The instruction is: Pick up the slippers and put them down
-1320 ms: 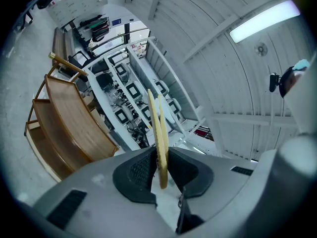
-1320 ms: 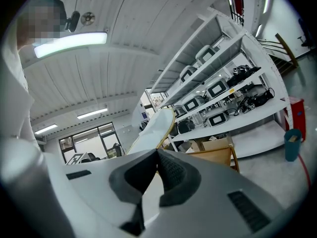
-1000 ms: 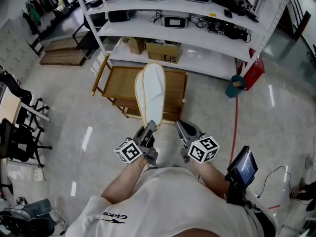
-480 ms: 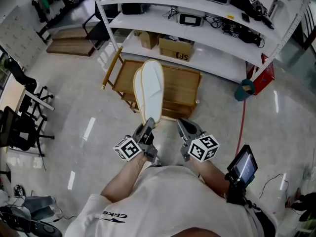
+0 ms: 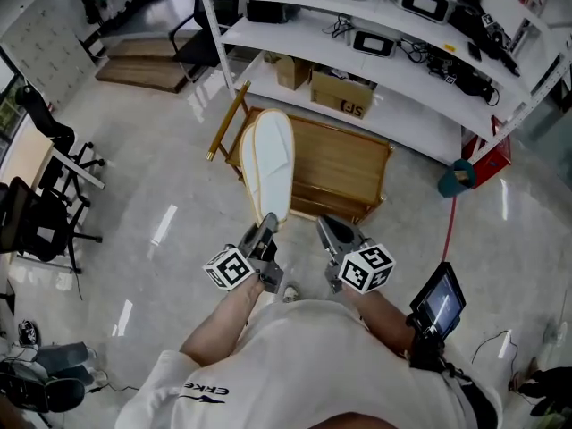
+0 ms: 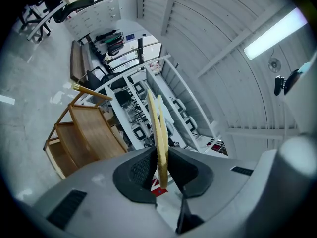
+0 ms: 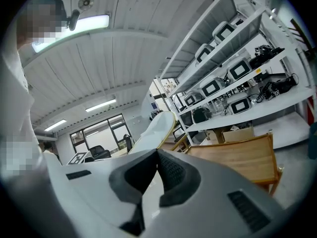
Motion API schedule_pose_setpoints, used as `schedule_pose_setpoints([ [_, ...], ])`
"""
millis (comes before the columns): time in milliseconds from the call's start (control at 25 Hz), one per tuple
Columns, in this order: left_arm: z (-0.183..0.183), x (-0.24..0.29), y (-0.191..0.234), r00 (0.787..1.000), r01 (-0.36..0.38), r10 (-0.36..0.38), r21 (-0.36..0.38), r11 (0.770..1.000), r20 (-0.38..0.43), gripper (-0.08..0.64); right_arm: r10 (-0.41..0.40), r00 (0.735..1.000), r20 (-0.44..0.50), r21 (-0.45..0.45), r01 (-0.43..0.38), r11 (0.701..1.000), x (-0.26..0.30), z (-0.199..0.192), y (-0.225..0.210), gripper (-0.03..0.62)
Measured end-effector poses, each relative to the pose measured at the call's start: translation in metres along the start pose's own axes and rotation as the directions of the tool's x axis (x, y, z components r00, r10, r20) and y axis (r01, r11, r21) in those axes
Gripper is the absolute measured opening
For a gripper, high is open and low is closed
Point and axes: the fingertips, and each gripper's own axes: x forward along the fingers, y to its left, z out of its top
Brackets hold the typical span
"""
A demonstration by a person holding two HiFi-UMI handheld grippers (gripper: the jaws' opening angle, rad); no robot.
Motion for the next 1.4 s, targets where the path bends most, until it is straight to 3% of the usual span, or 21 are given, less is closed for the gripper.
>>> schedule_pose_setpoints([
  [400,0.042,-0.017,0.040,0.999,-0.034,0.034,-0.021,0.999,-0.002,0.063,0.028,0.999,-0.035,0.006,-0.028,1.000,0.058,-0.013,0.027,0.005],
  [680,0.056,-0.013,0.062,0.998,-0.065,0.066,-0.033,0.997,0.017,0.063,0.048,0.998,-0.046,0.011,-0.047,0.999,0.089,-0.011,0.019,0.005],
  [1400,0.098,0.089,0.117,0.986,-0.164,0.165,-0.020,0.986,0.037,0.063,0.141,0.989,-0.041,0.058,-0.139,0.989,0.193,0.039,-0.070,0.005],
])
